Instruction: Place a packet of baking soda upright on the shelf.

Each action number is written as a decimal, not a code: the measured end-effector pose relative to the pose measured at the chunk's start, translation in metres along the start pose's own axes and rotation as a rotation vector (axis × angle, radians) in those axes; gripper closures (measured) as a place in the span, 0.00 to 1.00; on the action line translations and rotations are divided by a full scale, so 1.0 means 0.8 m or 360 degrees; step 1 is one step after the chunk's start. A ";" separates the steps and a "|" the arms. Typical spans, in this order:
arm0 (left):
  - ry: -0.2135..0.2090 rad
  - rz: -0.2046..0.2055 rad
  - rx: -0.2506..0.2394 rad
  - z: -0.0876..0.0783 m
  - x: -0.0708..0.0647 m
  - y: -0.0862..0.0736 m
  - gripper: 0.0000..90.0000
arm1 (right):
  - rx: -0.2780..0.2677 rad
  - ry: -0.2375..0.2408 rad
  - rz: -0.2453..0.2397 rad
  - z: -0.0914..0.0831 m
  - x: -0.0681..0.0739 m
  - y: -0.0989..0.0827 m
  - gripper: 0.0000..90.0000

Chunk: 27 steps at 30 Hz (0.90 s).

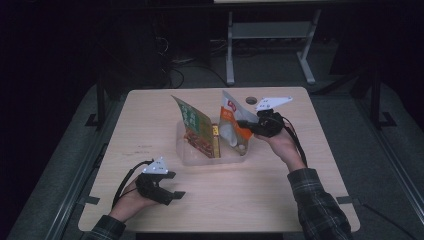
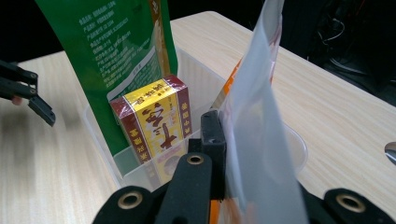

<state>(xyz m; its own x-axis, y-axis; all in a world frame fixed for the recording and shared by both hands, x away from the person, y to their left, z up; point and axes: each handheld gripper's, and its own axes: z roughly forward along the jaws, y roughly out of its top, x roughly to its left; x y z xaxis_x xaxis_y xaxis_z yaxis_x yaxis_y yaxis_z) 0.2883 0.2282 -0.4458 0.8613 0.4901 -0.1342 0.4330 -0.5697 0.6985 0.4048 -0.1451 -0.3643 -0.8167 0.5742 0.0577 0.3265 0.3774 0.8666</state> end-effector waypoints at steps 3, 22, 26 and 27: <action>-0.0004 0.0004 0.0000 0.000 -0.001 0.000 0.20 | 0.0006 -0.0020 -0.0010 0.001 0.001 0.001 1.00; -0.0011 0.0016 0.0006 0.000 -0.001 0.001 0.20 | -0.0047 -0.0119 0.0095 -0.035 -0.002 -0.002 0.35; -0.0016 0.0014 0.0003 0.000 -0.002 0.001 0.20 | -0.0041 -0.0133 0.0060 -0.047 0.002 -0.009 0.33; -0.0019 0.0014 0.0003 0.000 -0.002 0.001 0.20 | -0.0048 -0.0131 0.0065 -0.050 0.002 -0.012 0.32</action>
<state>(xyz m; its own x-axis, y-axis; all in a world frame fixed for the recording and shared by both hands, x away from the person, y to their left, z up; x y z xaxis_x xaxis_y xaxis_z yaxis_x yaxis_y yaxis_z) 0.2871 0.2274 -0.4451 0.8682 0.4772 -0.1363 0.4258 -0.5752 0.6985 0.3812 -0.1767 -0.3522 -0.7607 0.6469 0.0538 0.3435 0.3308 0.8790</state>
